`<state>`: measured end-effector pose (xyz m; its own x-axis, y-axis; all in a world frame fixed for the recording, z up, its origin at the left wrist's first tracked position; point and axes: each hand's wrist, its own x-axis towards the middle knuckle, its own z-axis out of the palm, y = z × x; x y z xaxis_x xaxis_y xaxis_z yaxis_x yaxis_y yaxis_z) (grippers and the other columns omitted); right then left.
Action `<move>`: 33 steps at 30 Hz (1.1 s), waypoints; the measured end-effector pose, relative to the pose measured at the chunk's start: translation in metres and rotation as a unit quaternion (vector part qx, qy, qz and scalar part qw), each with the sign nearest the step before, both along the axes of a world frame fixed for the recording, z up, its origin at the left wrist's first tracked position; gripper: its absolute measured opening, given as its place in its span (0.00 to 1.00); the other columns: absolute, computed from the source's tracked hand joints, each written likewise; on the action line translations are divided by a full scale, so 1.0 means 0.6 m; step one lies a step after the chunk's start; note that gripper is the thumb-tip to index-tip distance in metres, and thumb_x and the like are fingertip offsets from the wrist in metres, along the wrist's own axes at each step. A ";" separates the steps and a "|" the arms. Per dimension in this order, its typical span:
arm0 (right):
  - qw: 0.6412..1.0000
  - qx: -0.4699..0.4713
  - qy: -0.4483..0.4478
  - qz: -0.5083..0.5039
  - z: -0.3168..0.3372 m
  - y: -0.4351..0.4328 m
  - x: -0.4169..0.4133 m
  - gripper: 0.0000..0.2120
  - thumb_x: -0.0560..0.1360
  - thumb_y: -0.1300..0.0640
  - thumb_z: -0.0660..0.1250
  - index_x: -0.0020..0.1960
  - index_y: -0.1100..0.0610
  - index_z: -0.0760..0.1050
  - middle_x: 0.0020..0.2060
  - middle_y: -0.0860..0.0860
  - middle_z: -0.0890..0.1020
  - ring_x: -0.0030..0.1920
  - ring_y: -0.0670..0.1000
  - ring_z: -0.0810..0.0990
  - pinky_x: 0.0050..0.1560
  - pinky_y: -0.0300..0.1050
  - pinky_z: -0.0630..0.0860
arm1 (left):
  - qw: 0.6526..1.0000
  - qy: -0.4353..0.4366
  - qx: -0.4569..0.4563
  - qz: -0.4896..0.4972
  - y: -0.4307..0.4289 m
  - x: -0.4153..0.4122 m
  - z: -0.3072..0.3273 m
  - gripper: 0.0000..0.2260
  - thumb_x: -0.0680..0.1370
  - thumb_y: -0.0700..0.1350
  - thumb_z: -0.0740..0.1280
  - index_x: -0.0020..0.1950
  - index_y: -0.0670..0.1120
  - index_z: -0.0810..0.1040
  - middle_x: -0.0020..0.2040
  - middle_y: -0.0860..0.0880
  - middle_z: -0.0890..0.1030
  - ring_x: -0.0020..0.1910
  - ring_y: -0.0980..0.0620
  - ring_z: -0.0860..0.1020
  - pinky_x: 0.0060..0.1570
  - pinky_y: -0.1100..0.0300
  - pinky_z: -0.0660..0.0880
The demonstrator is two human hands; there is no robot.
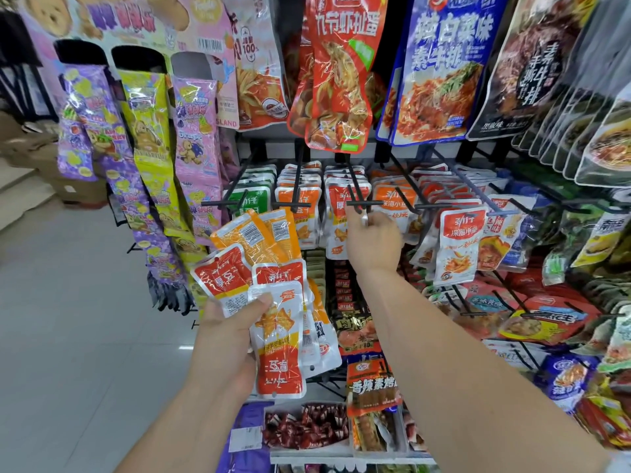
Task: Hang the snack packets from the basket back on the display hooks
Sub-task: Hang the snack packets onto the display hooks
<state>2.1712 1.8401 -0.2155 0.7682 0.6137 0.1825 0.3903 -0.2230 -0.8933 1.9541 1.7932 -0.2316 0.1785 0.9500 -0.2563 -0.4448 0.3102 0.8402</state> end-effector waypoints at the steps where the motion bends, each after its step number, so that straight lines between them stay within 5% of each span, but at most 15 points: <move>1: 1.000 -0.010 0.008 0.009 -0.001 -0.010 -0.005 0.19 0.82 0.44 0.65 0.41 0.58 0.73 0.40 0.53 0.76 0.43 0.54 0.74 0.43 0.44 0.67 | 1.000 -0.002 -0.001 -0.002 -0.001 -0.001 0.000 0.17 0.77 0.33 0.72 0.58 0.54 0.76 0.55 0.46 0.88 0.49 0.43 0.88 0.46 0.45 0.82; 4: 0.996 0.028 0.088 0.017 -0.014 -0.057 -0.029 0.25 0.80 0.42 0.69 0.69 0.58 0.75 0.57 0.50 0.81 0.59 0.53 0.79 0.57 0.45 0.73 | 1.000 0.005 -0.001 -0.003 -0.004 -0.006 -0.001 0.17 0.76 0.34 0.73 0.57 0.52 0.76 0.55 0.45 0.88 0.47 0.43 0.88 0.42 0.47 0.83; 6: 0.993 0.077 0.086 0.016 -0.026 -0.096 -0.054 0.26 0.79 0.43 0.70 0.72 0.52 0.71 0.66 0.48 0.75 0.65 0.50 0.76 0.64 0.49 0.73 | 1.000 0.007 -0.003 -0.004 -0.007 -0.006 -0.002 0.16 0.76 0.33 0.72 0.57 0.50 0.76 0.54 0.44 0.88 0.44 0.43 0.88 0.36 0.49 0.83; 9: 0.991 0.091 0.080 0.060 -0.030 -0.145 -0.101 0.21 0.77 0.43 0.72 0.66 0.48 0.72 0.60 0.46 0.75 0.58 0.43 0.76 0.61 0.50 0.76 | 1.000 -0.011 -0.006 -0.014 -0.017 -0.003 -0.003 0.17 0.77 0.30 0.70 0.61 0.46 0.76 0.51 0.42 0.88 0.40 0.43 0.88 0.31 0.49 0.82; 15: 0.970 -0.018 0.109 0.215 -0.042 -0.170 -0.145 0.34 0.58 0.37 0.82 0.60 0.41 0.75 0.56 0.40 0.81 0.55 0.40 0.82 0.55 0.44 0.81 | 1.000 0.003 0.005 -0.012 -0.029 0.008 -0.008 0.16 0.76 0.30 0.72 0.57 0.48 0.77 0.48 0.42 0.88 0.41 0.41 0.87 0.35 0.45 0.84; 19: 0.971 0.018 0.107 0.213 -0.047 -0.183 -0.142 0.22 0.66 0.50 0.84 0.54 0.47 0.76 0.45 0.40 0.83 0.44 0.35 0.81 0.41 0.30 0.75 | 1.000 0.013 0.008 0.004 -0.030 0.012 -0.018 0.17 0.76 0.30 0.72 0.55 0.51 0.78 0.49 0.43 0.88 0.45 0.40 0.87 0.39 0.42 0.84; 26: 0.962 0.053 0.145 0.226 -0.047 -0.189 -0.139 0.11 0.75 0.57 0.78 0.54 0.49 0.81 0.47 0.45 0.87 0.47 0.48 0.85 0.50 0.52 0.84 | 0.998 0.037 0.038 0.015 -0.030 0.013 -0.024 0.18 0.76 0.36 0.75 0.62 0.50 0.77 0.54 0.45 0.88 0.52 0.41 0.87 0.52 0.40 0.83; 33: 0.954 0.044 0.168 0.246 -0.053 -0.191 -0.126 0.09 0.77 0.56 0.75 0.56 0.47 0.82 0.48 0.46 0.87 0.47 0.50 0.86 0.43 0.47 0.84 | 0.996 0.074 0.049 0.028 -0.022 0.008 -0.032 0.14 0.78 0.42 0.75 0.61 0.51 0.79 0.55 0.49 0.88 0.53 0.44 0.87 0.51 0.43 0.83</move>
